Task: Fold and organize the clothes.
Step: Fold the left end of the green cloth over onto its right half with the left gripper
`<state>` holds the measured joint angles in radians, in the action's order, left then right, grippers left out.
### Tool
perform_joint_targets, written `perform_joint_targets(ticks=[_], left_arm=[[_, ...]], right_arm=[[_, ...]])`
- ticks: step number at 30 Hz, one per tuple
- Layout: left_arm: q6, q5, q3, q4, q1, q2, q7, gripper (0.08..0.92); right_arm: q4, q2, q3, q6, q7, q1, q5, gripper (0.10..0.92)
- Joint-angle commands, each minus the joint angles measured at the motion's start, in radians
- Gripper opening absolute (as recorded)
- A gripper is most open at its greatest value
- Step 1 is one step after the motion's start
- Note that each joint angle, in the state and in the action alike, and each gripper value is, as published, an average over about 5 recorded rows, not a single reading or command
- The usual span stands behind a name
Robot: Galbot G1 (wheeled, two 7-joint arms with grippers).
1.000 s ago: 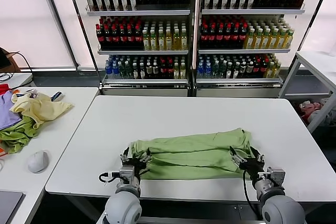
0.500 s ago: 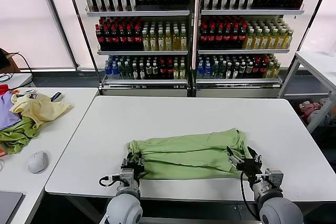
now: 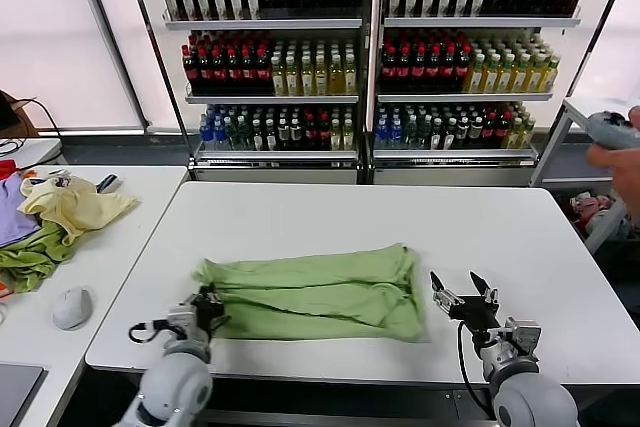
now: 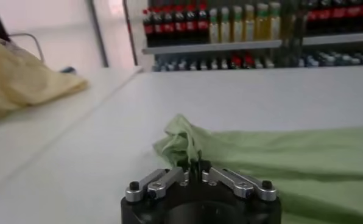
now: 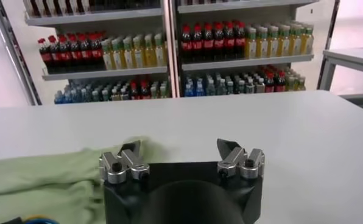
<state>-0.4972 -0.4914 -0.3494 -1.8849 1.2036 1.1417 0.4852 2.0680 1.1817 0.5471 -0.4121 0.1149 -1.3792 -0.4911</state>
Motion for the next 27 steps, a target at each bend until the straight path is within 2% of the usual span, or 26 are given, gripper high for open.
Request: perform_joint_targets(ticks=[1,5,8,11,14,20,27], left_arm=[[0.004,-0.265,-0.249,-0.106,-0.008,-0.191,-0.018,0.14],[0.009,-0.417,-0.218,-0.263,-0.01,-0.137,-0.018,0.14],[0.015,-0.523,-0.143,-0.351,-0.021,-0.053,-0.014,0.14],[0.02,-0.598,-0.049,-0.374,-0.041,0.038,-0.013,0.14],[0.027,-0.641,0.051,-0.338,-0.073,0.108,-0.014,0.14],[0.046,-0.639,0.2,-0.204,-0.147,0.202,-0.016,0.14],[0.045,-0.538,0.289,-0.051,-0.226,0.262,-0.027,0.14]], right_arm=[[0.003,0.004,-0.007,0.002,0.001,0.009,0.002,0.823],[0.007,0.008,-0.01,0.002,0.001,0.007,0.009,0.823],[0.008,0.008,-0.008,0.003,0.001,0.005,0.012,0.823],[0.01,0.007,-0.006,0.004,0.001,0.002,0.015,0.823],[0.011,0.007,-0.003,0.005,0.0,0.0,0.017,0.823],[0.01,0.007,0.002,0.01,-0.002,-0.003,0.019,0.823],[0.006,0.008,0.001,0.014,-0.003,0.003,0.019,0.823]])
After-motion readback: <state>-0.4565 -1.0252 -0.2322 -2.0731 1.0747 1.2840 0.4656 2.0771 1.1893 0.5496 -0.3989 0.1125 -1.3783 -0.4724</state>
